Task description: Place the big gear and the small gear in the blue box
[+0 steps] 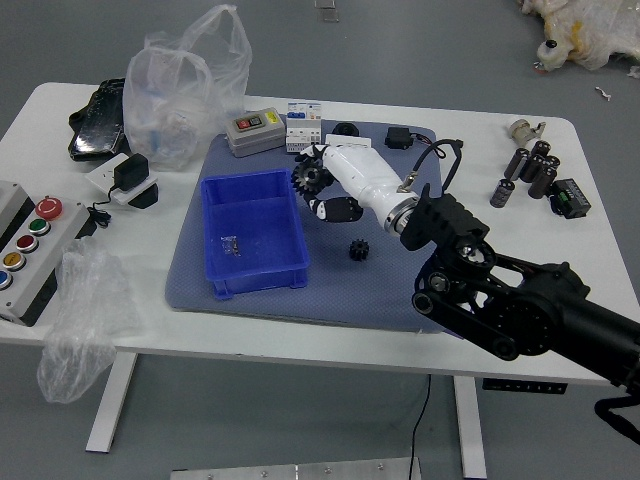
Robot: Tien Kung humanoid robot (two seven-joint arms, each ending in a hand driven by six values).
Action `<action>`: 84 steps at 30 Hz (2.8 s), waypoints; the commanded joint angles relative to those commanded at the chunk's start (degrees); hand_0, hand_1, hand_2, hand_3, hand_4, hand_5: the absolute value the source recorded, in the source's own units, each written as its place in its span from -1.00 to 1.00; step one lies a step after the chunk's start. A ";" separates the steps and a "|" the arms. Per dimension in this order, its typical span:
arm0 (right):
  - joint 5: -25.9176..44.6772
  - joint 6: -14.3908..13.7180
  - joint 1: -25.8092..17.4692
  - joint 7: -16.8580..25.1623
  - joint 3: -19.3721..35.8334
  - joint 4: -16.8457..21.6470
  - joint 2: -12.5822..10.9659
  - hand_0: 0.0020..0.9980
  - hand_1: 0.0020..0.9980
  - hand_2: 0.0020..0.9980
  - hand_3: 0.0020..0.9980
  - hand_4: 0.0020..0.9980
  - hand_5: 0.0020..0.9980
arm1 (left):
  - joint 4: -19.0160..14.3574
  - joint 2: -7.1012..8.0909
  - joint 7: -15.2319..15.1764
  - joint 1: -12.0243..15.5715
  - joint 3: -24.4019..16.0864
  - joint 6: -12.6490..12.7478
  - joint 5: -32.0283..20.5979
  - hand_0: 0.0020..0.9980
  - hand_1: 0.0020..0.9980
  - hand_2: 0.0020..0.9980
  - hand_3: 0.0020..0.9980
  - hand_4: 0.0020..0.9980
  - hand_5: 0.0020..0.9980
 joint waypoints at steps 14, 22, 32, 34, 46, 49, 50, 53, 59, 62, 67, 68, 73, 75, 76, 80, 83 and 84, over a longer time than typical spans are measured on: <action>-0.57 8.49 2.95 -3.03 -6.60 -0.81 1.50 -0.15 0.36 0.59 0.33 -0.43 -0.57 | -0.03 0.00 0.05 -0.25 -0.36 -0.04 0.72 0.38 0.28 0.32 0.57 0.51 0.04; 0.15 12.19 4.12 -4.87 -7.95 -1.35 1.48 -0.14 0.33 0.85 0.85 -0.24 -0.55 | -0.01 0.08 -0.03 -0.37 -0.59 -0.08 1.19 0.38 0.28 0.32 0.57 0.51 0.04; 0.34 9.77 3.43 -2.82 -6.43 -1.37 1.10 -0.19 0.11 1.00 1.00 -0.17 -0.61 | 0.01 0.09 -0.14 -0.38 -0.65 -0.03 1.37 0.37 0.28 0.32 0.56 0.51 0.04; 0.99 7.28 1.72 -1.54 -4.10 -0.71 0.18 -0.19 0.11 1.00 1.00 -0.17 -0.61 | 0.05 0.00 -0.39 -0.39 -0.31 0.03 0.97 0.37 0.28 0.32 0.56 0.51 0.04; 2.01 6.63 -6.55 -7.20 4.07 0.97 -6.01 -0.32 -0.11 0.78 0.90 -0.01 -0.63 | 0.08 -0.06 -0.40 -0.02 -0.43 0.23 0.70 0.37 0.28 0.31 0.56 0.51 0.03; 2.10 6.93 -7.28 -7.58 3.17 0.36 -5.78 -0.34 -0.11 0.80 0.92 0.02 -0.61 | 0.10 -0.15 -0.52 -0.18 -0.31 0.20 0.66 0.37 0.28 0.31 0.56 0.51 0.03; 1.95 7.01 -7.43 -7.71 3.04 0.18 -5.70 -0.34 -0.11 0.80 0.92 0.02 -0.61 | 0.10 -0.20 -0.55 -0.23 -0.28 0.18 0.65 0.37 0.28 0.31 0.56 0.51 0.03; 1.35 7.24 -7.49 -8.04 2.80 -0.55 -5.59 -0.33 -0.11 0.80 0.93 0.03 -0.54 | 0.11 -0.30 -0.53 -0.33 -0.31 0.13 0.79 0.37 0.28 0.31 0.56 0.50 0.03; 1.86 7.62 -7.34 -7.69 1.29 -2.73 -5.34 -0.33 -0.12 0.78 0.91 0.00 -0.45 | 0.10 -0.28 -0.60 -0.48 -0.22 0.15 0.75 0.36 0.28 0.31 0.56 0.51 0.03; 2.21 7.71 -7.28 -7.51 0.93 -3.12 -5.29 -0.33 -0.12 0.78 0.91 0.00 -0.45 | 0.10 -0.28 -0.57 -0.46 -0.22 0.15 0.76 0.36 0.28 0.31 0.56 0.51 0.03; 2.95 8.04 -7.13 -7.41 0.23 -3.16 -5.31 -0.34 -0.13 0.78 0.90 -0.07 -0.42 | 0.09 -0.33 -0.56 -0.45 -0.18 0.12 0.78 0.36 0.28 0.31 0.56 0.51 0.03; 3.06 8.13 -7.11 -7.39 0.11 -3.09 -5.33 -0.34 -0.13 0.78 0.90 -0.07 -0.42 | 0.10 -0.34 -0.60 -0.46 -0.11 0.10 0.71 0.36 0.28 0.31 0.56 0.51 0.03; 2.98 8.41 -7.03 -7.18 -0.19 -2.27 -5.57 -0.34 -0.13 0.77 0.90 -0.11 -0.40 | 0.13 -0.27 -0.75 -0.43 0.10 0.15 0.45 0.36 0.28 0.31 0.56 0.50 0.03; 3.21 8.76 -6.95 -7.21 -0.26 -2.11 -5.65 -0.34 -0.13 0.77 0.90 -0.11 -0.40 | 0.13 -0.22 -0.75 -0.44 0.06 0.16 0.47 0.36 0.28 0.31 0.56 0.50 0.03; 3.50 8.99 -6.92 -7.23 -0.30 -2.14 -5.66 -0.34 -0.13 0.77 0.90 -0.11 -0.40 | 0.13 -0.21 -0.75 -0.45 0.05 0.16 0.48 0.36 0.28 0.31 0.56 0.50 0.03; 4.44 9.75 -6.91 -7.47 -0.22 -2.85 -5.54 -0.34 -0.14 0.77 0.90 -0.19 -0.33 | 0.14 -0.22 -0.78 -0.53 0.07 0.14 0.50 0.36 0.27 0.31 0.56 0.50 0.04; 4.13 10.07 -7.14 -8.25 0.14 -3.32 -5.54 -0.35 -0.15 0.75 0.88 -0.39 -0.33 | 0.16 -0.23 -0.85 -0.57 0.11 0.14 0.44 0.36 0.27 0.31 0.56 0.49 0.03; 4.06 10.13 -7.20 -8.50 0.20 -3.41 -5.56 -0.35 -0.15 0.75 0.88 -0.39 -0.33 | 0.16 -0.22 -0.86 -0.59 0.08 0.13 0.46 0.36 0.27 0.31 0.56 0.49 0.03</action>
